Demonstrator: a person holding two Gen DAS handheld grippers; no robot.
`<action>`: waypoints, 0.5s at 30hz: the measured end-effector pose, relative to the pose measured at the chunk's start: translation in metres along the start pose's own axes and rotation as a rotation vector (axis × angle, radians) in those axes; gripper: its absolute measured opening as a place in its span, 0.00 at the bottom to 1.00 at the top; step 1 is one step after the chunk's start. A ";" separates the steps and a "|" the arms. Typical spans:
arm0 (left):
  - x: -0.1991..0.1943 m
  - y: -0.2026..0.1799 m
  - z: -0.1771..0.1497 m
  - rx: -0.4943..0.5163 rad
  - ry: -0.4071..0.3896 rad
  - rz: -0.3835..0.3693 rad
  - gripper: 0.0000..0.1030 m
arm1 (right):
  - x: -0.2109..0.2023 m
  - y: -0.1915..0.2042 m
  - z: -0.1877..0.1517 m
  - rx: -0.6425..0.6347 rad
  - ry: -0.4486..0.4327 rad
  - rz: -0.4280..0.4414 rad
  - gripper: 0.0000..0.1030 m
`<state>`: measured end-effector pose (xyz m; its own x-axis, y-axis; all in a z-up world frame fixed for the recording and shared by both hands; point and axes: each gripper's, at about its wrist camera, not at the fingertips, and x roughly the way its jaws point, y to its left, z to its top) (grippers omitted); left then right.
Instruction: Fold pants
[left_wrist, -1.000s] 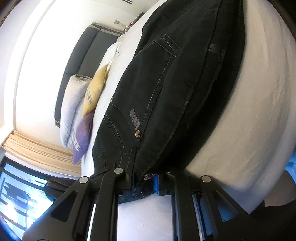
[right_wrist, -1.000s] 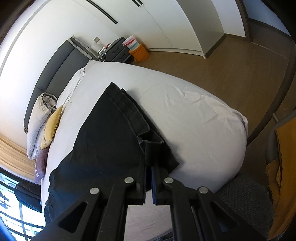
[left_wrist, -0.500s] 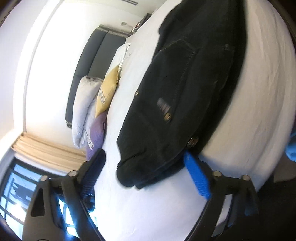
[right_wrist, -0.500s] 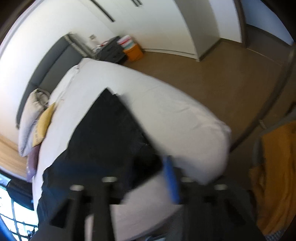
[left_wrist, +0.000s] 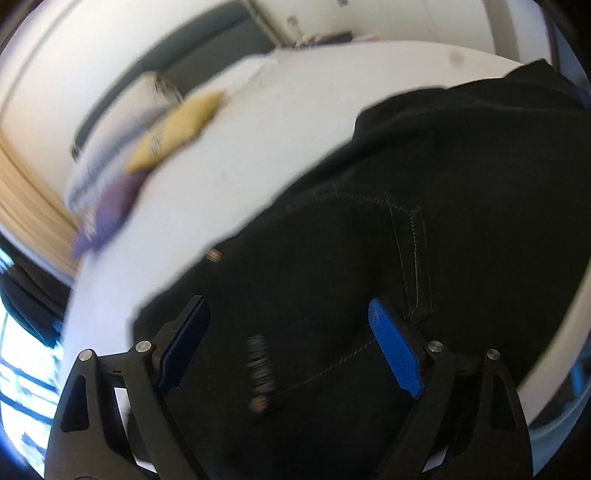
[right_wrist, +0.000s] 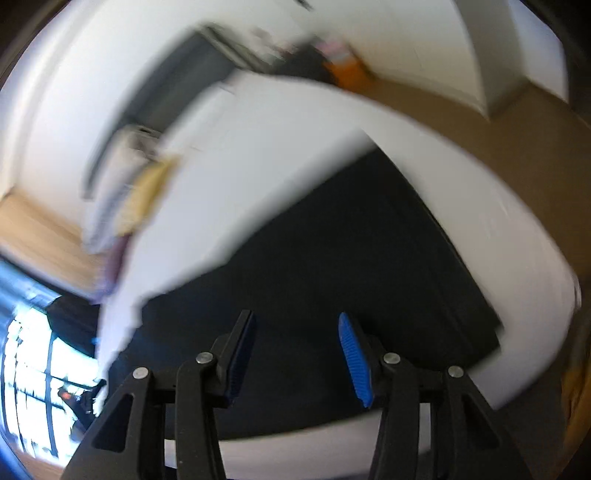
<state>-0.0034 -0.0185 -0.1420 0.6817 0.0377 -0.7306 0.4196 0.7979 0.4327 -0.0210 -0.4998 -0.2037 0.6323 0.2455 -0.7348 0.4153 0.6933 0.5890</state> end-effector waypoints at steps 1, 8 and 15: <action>0.004 0.003 -0.001 -0.036 0.008 -0.021 0.87 | 0.003 -0.015 -0.004 0.029 0.004 0.007 0.27; -0.012 0.024 0.013 -0.190 -0.040 -0.109 0.88 | -0.043 0.007 0.015 -0.147 -0.036 -0.136 0.12; 0.014 0.030 0.101 -0.233 -0.084 -0.350 0.88 | 0.033 0.217 0.030 -0.705 0.085 0.201 0.43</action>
<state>0.0792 -0.0546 -0.0864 0.5728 -0.3011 -0.7624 0.4942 0.8689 0.0282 0.1091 -0.3619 -0.0902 0.5870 0.4455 -0.6760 -0.2403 0.8932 0.3800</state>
